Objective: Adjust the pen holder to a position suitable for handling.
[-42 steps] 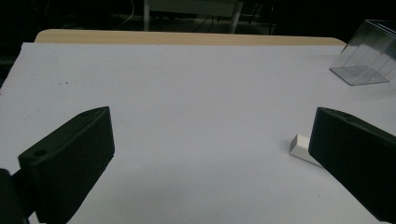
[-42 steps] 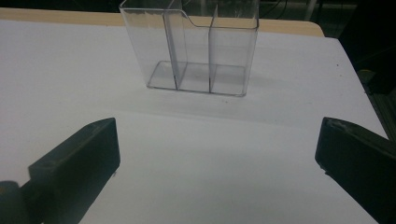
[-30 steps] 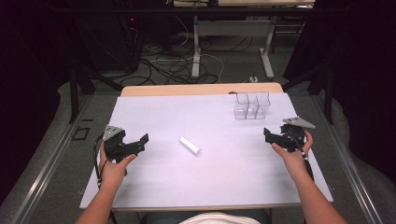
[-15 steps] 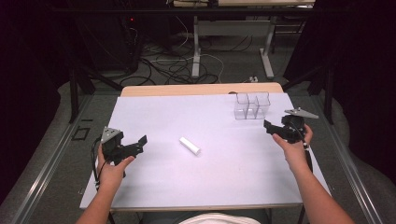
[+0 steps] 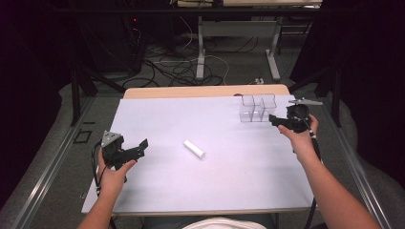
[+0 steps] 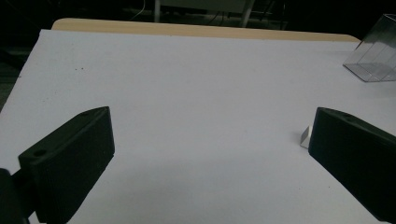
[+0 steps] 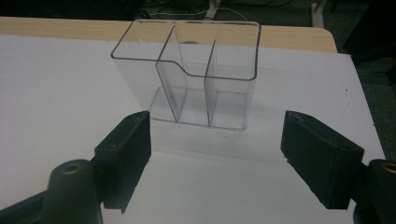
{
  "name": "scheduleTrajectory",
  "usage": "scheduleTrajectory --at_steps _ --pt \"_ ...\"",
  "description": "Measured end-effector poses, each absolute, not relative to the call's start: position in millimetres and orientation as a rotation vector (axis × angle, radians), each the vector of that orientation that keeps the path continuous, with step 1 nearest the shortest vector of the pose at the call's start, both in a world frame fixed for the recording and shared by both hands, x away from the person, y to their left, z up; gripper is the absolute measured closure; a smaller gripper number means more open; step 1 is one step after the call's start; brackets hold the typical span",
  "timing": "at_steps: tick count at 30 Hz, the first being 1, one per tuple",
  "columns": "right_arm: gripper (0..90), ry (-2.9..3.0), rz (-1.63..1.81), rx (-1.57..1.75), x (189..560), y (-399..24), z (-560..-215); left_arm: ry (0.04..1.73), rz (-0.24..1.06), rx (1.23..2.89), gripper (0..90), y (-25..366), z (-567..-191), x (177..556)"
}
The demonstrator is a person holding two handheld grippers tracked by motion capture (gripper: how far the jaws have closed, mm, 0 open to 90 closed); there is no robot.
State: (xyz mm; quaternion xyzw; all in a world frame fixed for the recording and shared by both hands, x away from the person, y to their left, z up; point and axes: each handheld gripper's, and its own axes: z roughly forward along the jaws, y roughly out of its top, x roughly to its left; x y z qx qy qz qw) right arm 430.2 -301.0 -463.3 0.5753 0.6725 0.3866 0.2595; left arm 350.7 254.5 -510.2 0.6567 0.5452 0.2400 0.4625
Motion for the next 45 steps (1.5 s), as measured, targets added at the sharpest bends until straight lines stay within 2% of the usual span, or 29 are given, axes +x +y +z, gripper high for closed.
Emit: scheduleTrajectory --at_steps 22,45 --pt "31.0 1.845 0.949 1.600 477.2 -300.6 -441.8 1.333 0.589 1.626 0.3 252.8 -512.1 352.2" --pt "34.5 1.857 0.869 1.676 513.7 -306.8 -463.5 1.344 0.593 1.634 0.7 253.7 -514.0 353.3"
